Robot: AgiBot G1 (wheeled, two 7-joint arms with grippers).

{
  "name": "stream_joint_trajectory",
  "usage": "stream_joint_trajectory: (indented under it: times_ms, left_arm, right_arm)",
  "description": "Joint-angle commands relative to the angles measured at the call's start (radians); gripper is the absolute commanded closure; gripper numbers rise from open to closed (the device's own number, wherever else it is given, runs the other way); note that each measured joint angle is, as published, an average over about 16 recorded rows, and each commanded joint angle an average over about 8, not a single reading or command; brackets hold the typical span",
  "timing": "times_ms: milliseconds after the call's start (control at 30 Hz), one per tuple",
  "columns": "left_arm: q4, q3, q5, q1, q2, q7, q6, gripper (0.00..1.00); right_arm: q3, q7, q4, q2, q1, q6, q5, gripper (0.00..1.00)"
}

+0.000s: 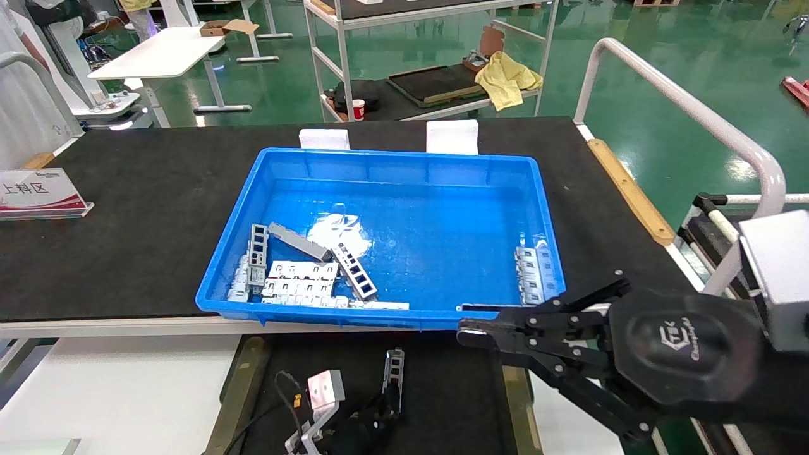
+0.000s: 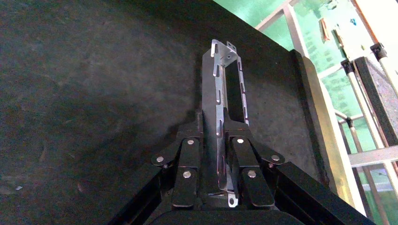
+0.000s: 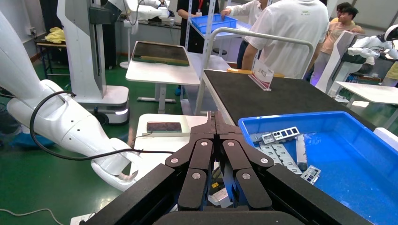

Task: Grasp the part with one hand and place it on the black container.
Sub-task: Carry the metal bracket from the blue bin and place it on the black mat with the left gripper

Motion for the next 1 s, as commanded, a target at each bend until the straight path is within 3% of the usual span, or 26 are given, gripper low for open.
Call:
stream_joint_trajectory:
  times_ms: [33, 100, 233, 267, 367, 1000]
  left_arm:
    - [0.008, -0.015, 0.012, 0.005, 0.007, 0.002, 0.004, 0.97]
    - [0.006, -0.02, 0.017, 0.01, 0.009, -0.001, 0.001, 0.85]
    - [-0.001, -0.024, 0.025, 0.016, 0.011, -0.01, -0.009, 0.35]
    - [-0.002, -0.024, 0.027, 0.017, 0.011, -0.013, -0.013, 0.23]
    - [-0.007, -0.023, 0.032, 0.019, 0.011, -0.022, -0.022, 0.0]
    - [-0.055, -0.037, 0.118, 0.035, -0.008, -0.047, -0.017, 0.0]
  right_arm:
    - [0.0, 0.0, 0.0, 0.0, 0.0, 0.0, 0.0, 0.78]
    - [0.0, 0.0, 0.0, 0.0, 0.0, 0.0, 0.0, 0.53]
    - [0.0, 0.0, 0.0, 0.0, 0.0, 0.0, 0.0, 0.06]
    - [0.0, 0.0, 0.0, 0.0, 0.0, 0.0, 0.0, 0.0]
    - [0.0, 0.0, 0.0, 0.0, 0.0, 0.0, 0.0, 0.0]
    - [0.0, 0.0, 0.0, 0.0, 0.0, 0.0, 0.0, 0.0]
